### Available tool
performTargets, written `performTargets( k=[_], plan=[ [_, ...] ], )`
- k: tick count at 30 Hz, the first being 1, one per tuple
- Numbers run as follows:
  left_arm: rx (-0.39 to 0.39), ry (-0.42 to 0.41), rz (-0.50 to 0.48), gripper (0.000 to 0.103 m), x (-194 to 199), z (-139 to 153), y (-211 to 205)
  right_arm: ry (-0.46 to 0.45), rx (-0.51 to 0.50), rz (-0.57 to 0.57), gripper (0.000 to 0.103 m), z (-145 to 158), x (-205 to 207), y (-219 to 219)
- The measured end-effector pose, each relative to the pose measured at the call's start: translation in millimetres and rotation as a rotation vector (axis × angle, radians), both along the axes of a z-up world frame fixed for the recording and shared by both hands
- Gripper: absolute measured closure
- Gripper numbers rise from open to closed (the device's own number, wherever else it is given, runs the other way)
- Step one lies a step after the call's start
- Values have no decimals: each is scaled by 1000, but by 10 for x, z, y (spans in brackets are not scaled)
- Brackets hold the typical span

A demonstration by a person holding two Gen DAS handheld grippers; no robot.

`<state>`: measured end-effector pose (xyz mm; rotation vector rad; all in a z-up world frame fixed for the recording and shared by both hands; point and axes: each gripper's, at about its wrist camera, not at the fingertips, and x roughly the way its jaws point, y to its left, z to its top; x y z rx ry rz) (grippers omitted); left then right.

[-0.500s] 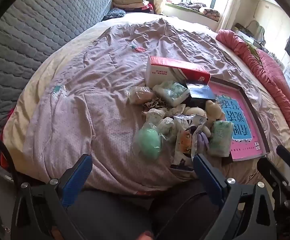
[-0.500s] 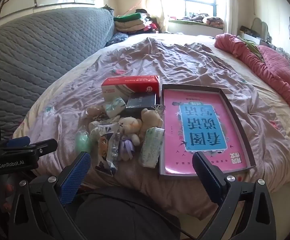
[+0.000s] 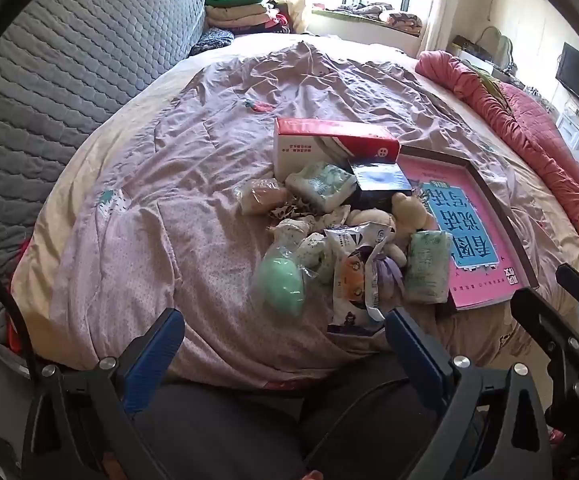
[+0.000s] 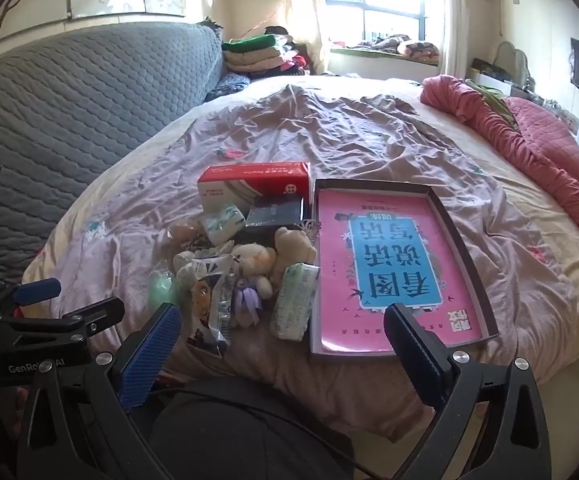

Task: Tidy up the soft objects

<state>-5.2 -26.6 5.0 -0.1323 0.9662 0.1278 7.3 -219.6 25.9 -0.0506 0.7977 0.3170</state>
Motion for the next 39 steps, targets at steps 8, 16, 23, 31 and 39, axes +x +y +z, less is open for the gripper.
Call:
performTargets(
  k=[8, 16, 23, 31, 39],
  plan=[
    [2, 3, -1, 2, 3, 19, -3, -6, 0, 0, 2, 10, -11, -9],
    [1, 5, 5, 2, 1, 19, 10, -5, -5, -4, 2, 10, -19, -1],
    [0, 4, 7, 2, 2, 15, 12, -5, -7, -7, 2, 9, -26, -1],
    [1, 4, 6, 2, 4, 17, 14, -6, -8, -10, 2, 13, -19, -3],
    [0, 3, 4, 2, 4, 16, 13, -1, -9, -13, 2, 0, -9, -3]
  ],
)
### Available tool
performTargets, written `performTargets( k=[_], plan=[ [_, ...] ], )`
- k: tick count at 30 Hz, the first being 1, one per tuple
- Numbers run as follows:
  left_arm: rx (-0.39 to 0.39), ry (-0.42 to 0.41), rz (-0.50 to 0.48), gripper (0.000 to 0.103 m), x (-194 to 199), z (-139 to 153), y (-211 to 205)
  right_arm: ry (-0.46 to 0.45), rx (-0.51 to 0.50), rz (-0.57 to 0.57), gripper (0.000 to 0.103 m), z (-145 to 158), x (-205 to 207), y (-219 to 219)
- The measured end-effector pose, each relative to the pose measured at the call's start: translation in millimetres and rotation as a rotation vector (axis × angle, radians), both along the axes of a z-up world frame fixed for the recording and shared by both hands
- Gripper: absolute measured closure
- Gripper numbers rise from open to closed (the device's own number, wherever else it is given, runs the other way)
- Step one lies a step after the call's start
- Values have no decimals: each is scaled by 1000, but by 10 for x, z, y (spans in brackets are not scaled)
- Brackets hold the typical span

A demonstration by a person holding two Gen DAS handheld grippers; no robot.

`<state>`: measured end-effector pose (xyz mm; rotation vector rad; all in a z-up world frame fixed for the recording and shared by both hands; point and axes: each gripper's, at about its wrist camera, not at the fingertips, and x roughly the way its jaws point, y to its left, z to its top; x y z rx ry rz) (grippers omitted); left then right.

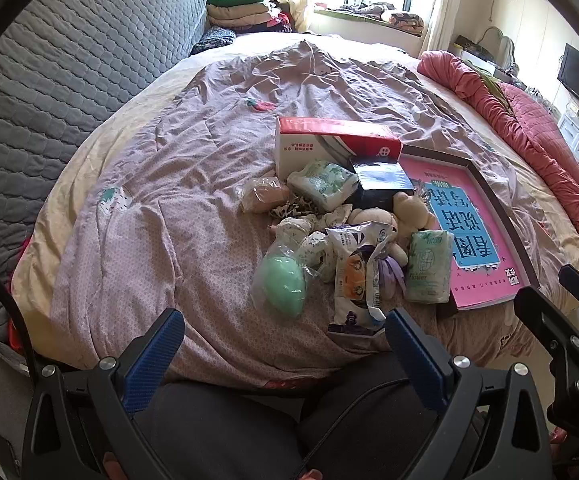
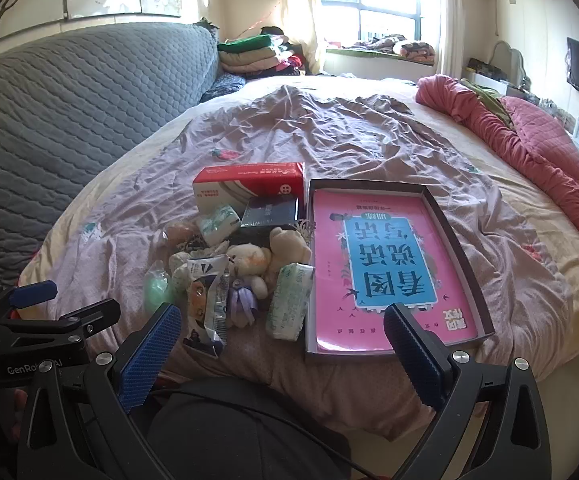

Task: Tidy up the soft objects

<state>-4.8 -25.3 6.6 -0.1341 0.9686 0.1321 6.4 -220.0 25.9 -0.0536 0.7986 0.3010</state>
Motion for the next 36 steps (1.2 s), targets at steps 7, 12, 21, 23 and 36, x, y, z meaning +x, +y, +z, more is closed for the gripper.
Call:
performTargets(
  k=[7, 12, 21, 23, 36],
  plan=[
    [-19, 12, 5, 2, 20, -49, 21, 16, 0, -1, 2, -62, 31, -10],
    [-30, 23, 8, 2, 42, -108, 58, 35, -1, -3, 2, -130, 83, -24],
    [-99, 91, 24, 2, 175, -372, 240, 117, -5, 6, 2, -389, 429, -5],
    [-125, 106, 27, 2, 219, -452, 293, 131, -15, 9, 2, -477, 537, 24],
    [-115, 183, 33, 2, 539, -899, 397, 171, -70, -42, 9, -799, 910, 18]
  ],
)
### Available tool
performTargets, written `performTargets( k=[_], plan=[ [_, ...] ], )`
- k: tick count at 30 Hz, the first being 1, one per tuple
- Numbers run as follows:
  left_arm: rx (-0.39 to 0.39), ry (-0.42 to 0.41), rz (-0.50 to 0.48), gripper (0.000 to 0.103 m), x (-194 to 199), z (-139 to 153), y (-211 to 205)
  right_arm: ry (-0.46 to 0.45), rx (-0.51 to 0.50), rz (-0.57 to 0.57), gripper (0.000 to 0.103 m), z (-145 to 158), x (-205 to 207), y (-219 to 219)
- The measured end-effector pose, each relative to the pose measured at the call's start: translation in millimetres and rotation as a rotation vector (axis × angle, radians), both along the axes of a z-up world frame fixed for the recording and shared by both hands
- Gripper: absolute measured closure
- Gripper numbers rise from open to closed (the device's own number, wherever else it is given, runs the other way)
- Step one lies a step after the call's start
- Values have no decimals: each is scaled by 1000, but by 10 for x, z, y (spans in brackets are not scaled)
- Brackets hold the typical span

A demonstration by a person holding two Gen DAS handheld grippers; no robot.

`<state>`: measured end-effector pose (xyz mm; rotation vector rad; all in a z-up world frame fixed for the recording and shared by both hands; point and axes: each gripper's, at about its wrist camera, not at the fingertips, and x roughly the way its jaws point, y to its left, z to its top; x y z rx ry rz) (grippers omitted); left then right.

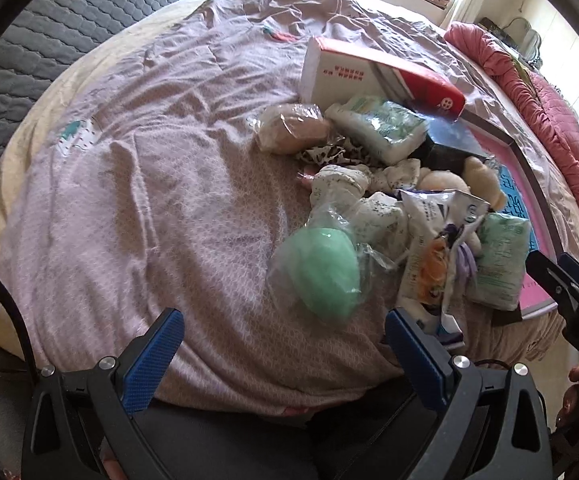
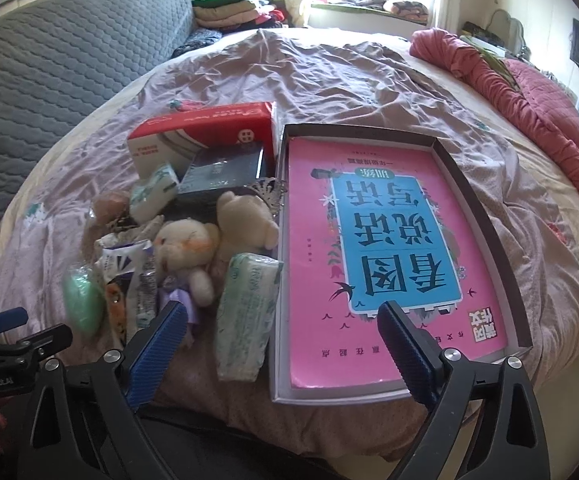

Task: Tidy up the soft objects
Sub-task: 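Grasp the bagged green ball with the left gripper while the right grasps the tissue pack, then carry the green ball and tissue pack with both grippers over the pink tray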

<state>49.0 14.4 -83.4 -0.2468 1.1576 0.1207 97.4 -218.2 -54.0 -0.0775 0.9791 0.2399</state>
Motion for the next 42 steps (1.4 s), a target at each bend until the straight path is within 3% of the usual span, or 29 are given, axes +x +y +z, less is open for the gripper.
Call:
performTargets(
  k=[2, 4, 9, 12, 14, 16, 18, 23, 24, 27, 34, 42],
  plan=[
    [-1, 6, 2, 2, 45, -50, -4, 4, 0, 2, 13, -20, 23, 5],
    [-5, 3, -5, 3, 66, -71, -13, 8, 1, 5, 25, -45, 49, 22],
    [1, -11, -10, 9, 158, -105, -36, 26, -8, 26, 37, -125, 109, 109],
    [-19, -11, -5, 16, 197, -141, -13, 21, -12, 38, 52, -149, 137, 156],
    [-28, -7, -5, 21, 208, -173, -5, 25, -6, 49, 58, -169, 166, 183],
    [-35, -4, -4, 27, 209, -199, 6, 31, 13, 59, 73, -186, 191, 204],
    [-55, -8, -5, 32, 209, -208, 25, 24, 38, 69, 76, -181, 201, 207],
    [-116, -24, -5, 62, 198, -233, 86, 10, 102, 63, 81, -127, 202, 139],
    [-138, -32, -4, 64, 193, -233, 106, 5, 112, 61, 81, -110, 202, 123],
    [-183, -48, 8, 65, 162, -223, 164, -4, 135, 54, 81, -70, 195, 85],
    [-207, -89, 18, 66, 37, -51, 182, -20, 194, 39, 81, 56, 151, -35],
    [-158, -140, -12, 66, -60, 320, 11, -44, 264, 12, 81, 244, 69, -222]
  ],
)
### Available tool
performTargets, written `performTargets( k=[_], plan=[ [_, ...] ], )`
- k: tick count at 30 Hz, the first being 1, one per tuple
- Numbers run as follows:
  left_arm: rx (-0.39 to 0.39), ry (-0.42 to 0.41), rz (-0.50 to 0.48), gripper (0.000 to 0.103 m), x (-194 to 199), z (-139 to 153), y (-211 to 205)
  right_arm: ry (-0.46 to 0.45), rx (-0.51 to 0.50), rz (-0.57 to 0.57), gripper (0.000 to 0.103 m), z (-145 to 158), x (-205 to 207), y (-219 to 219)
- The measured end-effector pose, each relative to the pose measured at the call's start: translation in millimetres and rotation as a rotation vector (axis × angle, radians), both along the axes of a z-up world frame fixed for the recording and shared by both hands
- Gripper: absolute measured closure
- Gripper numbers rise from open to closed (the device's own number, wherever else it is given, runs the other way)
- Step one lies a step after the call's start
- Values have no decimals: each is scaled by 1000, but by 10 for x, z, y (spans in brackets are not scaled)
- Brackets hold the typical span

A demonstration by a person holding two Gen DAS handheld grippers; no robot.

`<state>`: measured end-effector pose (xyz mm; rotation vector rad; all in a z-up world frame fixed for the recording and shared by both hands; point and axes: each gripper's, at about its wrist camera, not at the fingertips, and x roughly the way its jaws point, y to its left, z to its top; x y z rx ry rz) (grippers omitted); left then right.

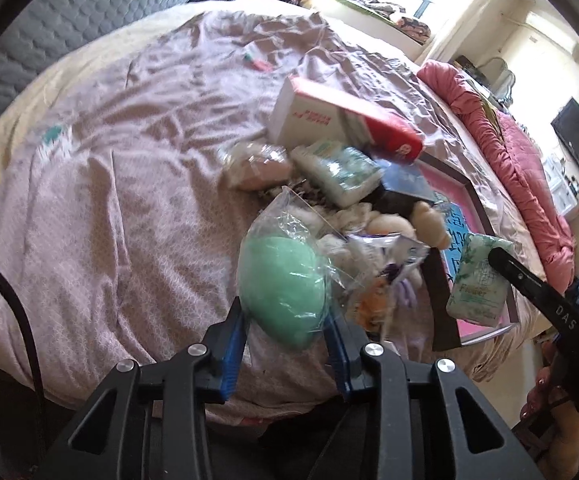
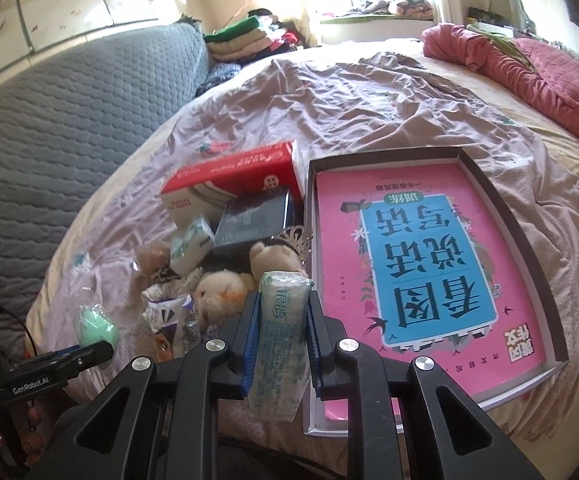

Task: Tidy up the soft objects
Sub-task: 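Carry the green ball and tissue pack with both grippers over the pink tray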

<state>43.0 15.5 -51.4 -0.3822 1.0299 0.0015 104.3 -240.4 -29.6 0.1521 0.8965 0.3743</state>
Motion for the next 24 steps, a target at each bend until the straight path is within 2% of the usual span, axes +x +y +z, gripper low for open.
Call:
performTargets(
  k=[9, 24],
  plan=[
    [51, -67, -42, 65, 7, 392, -278, -45, 52, -42, 81, 231, -89, -264],
    [84, -117, -172, 65, 80, 716, -965, -90, 108, -99, 81, 471, -163, -625]
  ],
)
